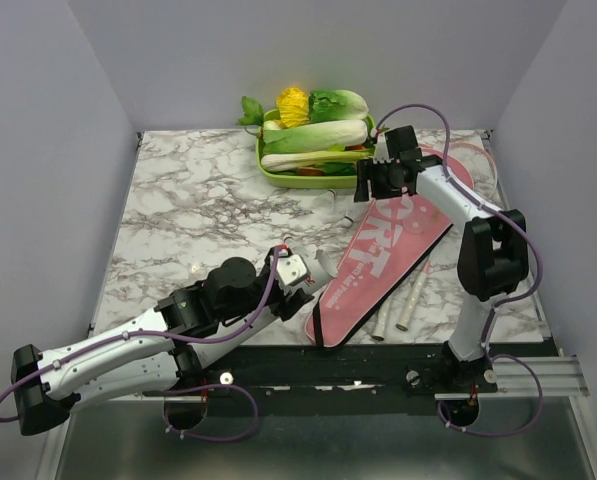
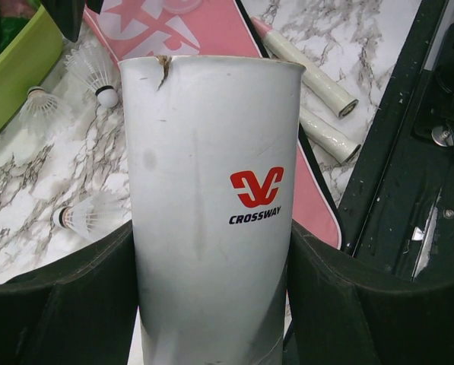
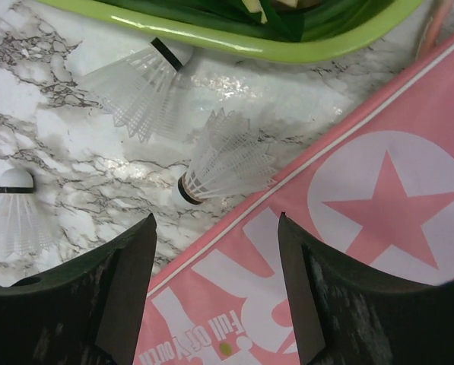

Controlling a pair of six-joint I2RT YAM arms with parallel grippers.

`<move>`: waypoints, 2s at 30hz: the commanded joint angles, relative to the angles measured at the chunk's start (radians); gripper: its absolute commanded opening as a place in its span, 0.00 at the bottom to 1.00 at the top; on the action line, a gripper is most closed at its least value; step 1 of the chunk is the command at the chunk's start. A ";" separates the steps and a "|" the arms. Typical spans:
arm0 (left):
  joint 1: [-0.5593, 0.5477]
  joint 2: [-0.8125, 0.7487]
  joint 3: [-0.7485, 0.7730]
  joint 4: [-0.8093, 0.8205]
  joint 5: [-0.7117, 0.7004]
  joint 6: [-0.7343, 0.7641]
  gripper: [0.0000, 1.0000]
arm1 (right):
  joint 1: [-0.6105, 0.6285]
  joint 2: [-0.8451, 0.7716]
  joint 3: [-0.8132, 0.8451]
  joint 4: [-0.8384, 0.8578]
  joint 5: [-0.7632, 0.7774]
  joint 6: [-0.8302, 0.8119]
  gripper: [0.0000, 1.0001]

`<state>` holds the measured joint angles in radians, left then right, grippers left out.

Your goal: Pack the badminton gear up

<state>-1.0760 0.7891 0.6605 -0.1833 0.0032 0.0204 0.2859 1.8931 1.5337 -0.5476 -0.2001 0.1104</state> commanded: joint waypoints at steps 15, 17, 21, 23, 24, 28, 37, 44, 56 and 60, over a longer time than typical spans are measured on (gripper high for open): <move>-0.007 -0.027 0.005 -0.076 -0.022 -0.077 0.00 | -0.005 0.170 0.109 0.054 -0.131 -0.150 0.73; -0.007 -0.028 0.005 -0.076 -0.022 -0.077 0.00 | -0.005 0.173 0.103 0.055 -0.154 -0.156 0.73; -0.007 -0.025 0.007 -0.077 -0.022 -0.076 0.00 | -0.007 0.176 0.082 0.057 -0.206 -0.160 0.73; -0.007 -0.024 0.008 -0.079 -0.017 -0.076 0.00 | -0.005 0.175 0.069 0.057 -0.223 -0.156 0.73; -0.007 -0.022 0.008 -0.079 -0.019 -0.074 0.00 | -0.005 0.175 0.065 0.057 -0.231 -0.155 0.73; -0.007 -0.024 0.011 -0.085 -0.015 -0.074 0.00 | -0.005 0.176 0.048 0.055 -0.256 -0.156 0.73; -0.007 -0.028 0.013 -0.090 -0.012 -0.074 0.00 | -0.005 0.141 -0.001 0.057 -0.277 -0.143 0.61; -0.007 -0.039 0.010 -0.093 -0.017 -0.077 0.00 | -0.005 0.092 -0.069 0.093 -0.306 -0.114 0.21; -0.009 -0.047 0.004 -0.079 -0.005 -0.074 0.00 | 0.005 -0.228 -0.259 0.196 -0.366 0.011 0.01; -0.010 -0.037 0.004 -0.082 0.023 -0.070 0.00 | 0.021 -0.362 -0.296 0.124 -0.334 0.006 0.01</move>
<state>-1.0760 0.7513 0.6605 -0.1967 0.0002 0.0196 0.2893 1.6405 1.2739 -0.3981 -0.5335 0.1005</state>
